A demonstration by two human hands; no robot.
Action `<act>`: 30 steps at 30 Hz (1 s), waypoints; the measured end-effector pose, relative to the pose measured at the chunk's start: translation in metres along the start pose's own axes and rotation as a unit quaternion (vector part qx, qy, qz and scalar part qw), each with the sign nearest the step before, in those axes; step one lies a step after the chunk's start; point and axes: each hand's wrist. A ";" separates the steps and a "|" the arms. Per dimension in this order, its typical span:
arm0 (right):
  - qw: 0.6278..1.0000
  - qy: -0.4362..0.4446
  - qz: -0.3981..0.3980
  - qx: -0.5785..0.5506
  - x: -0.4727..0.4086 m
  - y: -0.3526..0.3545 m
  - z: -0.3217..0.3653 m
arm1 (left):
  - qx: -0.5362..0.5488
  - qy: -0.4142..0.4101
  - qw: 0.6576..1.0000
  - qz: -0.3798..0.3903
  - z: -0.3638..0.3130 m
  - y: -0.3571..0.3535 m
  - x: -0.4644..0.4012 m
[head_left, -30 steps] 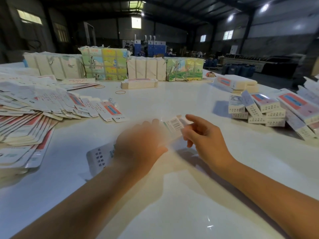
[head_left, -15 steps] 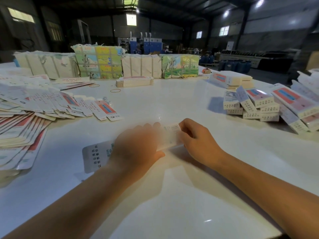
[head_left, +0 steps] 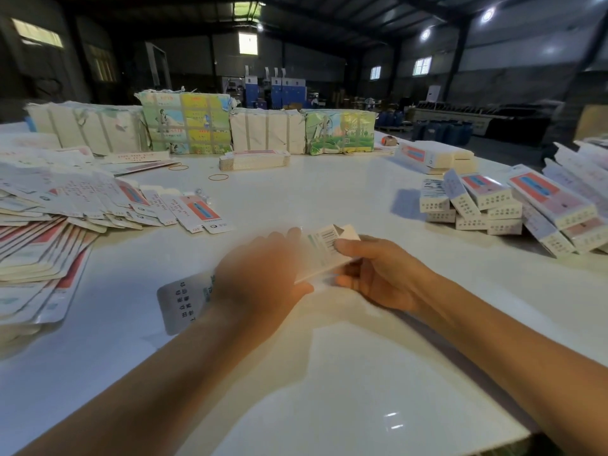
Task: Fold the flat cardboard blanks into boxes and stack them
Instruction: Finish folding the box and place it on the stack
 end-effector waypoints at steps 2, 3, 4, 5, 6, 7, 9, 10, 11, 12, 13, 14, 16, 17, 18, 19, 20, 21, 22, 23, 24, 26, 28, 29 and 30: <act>0.999 -0.001 0.007 -0.031 0.002 -0.002 -0.001 | -0.001 -0.005 1.000 -0.004 -0.002 -0.001 0.000; 0.998 0.048 -0.009 0.031 0.003 -0.003 -0.004 | -0.003 -0.006 1.000 -0.008 -0.002 -0.001 0.000; 0.979 0.123 -0.034 0.158 0.004 -0.005 -0.008 | -0.007 -0.006 1.000 -0.011 -0.003 -0.002 0.000; 0.926 0.197 -0.057 0.317 0.006 -0.007 -0.012 | -0.013 -0.005 1.000 -0.014 -0.003 -0.002 0.000; 0.851 0.254 -0.071 0.455 0.008 -0.008 -0.016 | -0.023 -0.002 1.000 -0.016 -0.005 -0.003 0.000; 0.788 0.289 -0.076 0.538 0.011 -0.011 -0.018 | -0.032 0.002 0.999 -0.017 -0.006 -0.003 0.000; 0.747 0.330 -0.070 0.572 0.014 -0.011 -0.018 | -0.041 0.007 0.999 -0.014 -0.008 -0.002 0.000; 0.751 0.330 -0.060 0.570 0.015 -0.012 -0.017 | -0.046 0.009 0.999 -0.013 -0.008 -0.002 0.001; 0.771 0.325 -0.050 0.546 0.016 -0.012 -0.017 | -0.051 0.012 0.999 -0.012 -0.008 -0.002 0.001; 0.811 0.313 -0.040 0.492 0.017 -0.012 -0.016 | -0.053 0.015 0.998 -0.012 -0.008 -0.001 0.001; 0.863 0.291 -0.030 0.411 0.018 -0.013 -0.016 | -0.053 0.016 0.998 -0.013 -0.007 -0.001 0.001; 0.910 0.257 -0.023 0.326 0.018 -0.014 -0.015 | -0.053 0.016 0.998 -0.013 -0.007 -0.001 0.001; 0.956 0.207 -0.017 0.207 0.015 -0.012 -0.013 | -0.053 0.015 0.998 -0.012 -0.006 -0.001 0.001; 0.965 0.195 -0.016 0.175 0.013 -0.011 -0.011 | -0.053 0.015 0.998 -0.011 -0.005 -0.001 0.001; 0.971 0.189 -0.013 0.146 0.013 -0.010 -0.009 | -0.049 0.015 0.999 -0.012 -0.004 -0.001 0.001; 0.976 0.184 -0.011 0.119 0.012 -0.009 -0.007 | -0.042 0.017 0.999 -0.015 -0.004 -0.001 0.000; 0.979 0.179 -0.007 0.095 0.012 -0.008 -0.006 | -0.034 0.019 0.999 -0.018 -0.003 -0.001 0.000; 0.982 0.174 -0.003 0.077 0.012 -0.008 -0.005 | -0.029 0.020 0.999 -0.021 -0.003 -0.001 0.000; 0.984 0.169 0.001 0.063 0.013 -0.008 -0.004 | -0.027 0.019 0.999 -0.025 -0.002 -0.001 -0.001; 0.985 0.166 0.005 0.052 0.013 -0.008 -0.004 | -0.023 0.016 0.999 -0.027 -0.002 -0.001 -0.001; 0.986 0.162 0.005 0.041 0.012 -0.008 -0.004 | -0.019 0.013 0.999 -0.029 -0.002 -0.001 -0.001; 0.987 0.157 0.001 0.032 0.011 -0.007 -0.005 | -0.018 0.007 0.999 -0.031 -0.002 -0.002 0.000; 0.986 0.160 -0.010 0.041 0.011 -0.007 -0.005 | -0.028 0.002 0.999 -0.032 -0.002 -0.003 0.000; 0.985 0.166 -0.018 0.047 0.010 -0.007 -0.006 | -0.033 -0.001 0.999 -0.033 -0.002 -0.003 -0.001; 0.983 0.173 -0.026 0.055 0.011 -0.007 -0.006 | -0.034 -0.005 0.999 -0.034 -0.003 -0.004 -0.001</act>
Point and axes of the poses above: each hand's wrist, its own x-axis away from the middle knuckle, its own y-axis out of the back of the hand, z = x × y, and after that the axes turned 3 degrees about y, right-handed
